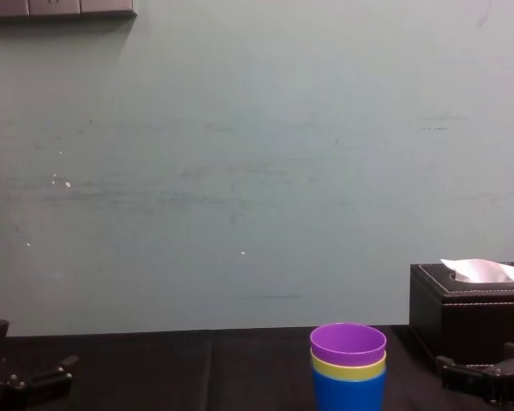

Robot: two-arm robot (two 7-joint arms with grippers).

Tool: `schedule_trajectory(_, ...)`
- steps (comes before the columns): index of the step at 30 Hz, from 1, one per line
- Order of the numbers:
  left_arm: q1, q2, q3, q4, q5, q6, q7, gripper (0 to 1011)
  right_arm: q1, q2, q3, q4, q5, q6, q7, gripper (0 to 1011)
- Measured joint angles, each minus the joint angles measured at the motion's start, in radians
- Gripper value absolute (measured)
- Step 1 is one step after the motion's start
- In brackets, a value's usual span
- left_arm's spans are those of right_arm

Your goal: Stack the three plastic cups sequentially using one hand.

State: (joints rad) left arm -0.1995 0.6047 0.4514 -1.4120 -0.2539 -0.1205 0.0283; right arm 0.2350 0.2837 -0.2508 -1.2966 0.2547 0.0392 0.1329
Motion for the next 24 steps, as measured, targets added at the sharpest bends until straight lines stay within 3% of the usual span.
schedule_trajectory(24,0.000,0.000,0.000,0.000,0.000,0.000,0.000,1011,0.000,0.000,0.000,0.000,0.000,0.000,0.000,1003)
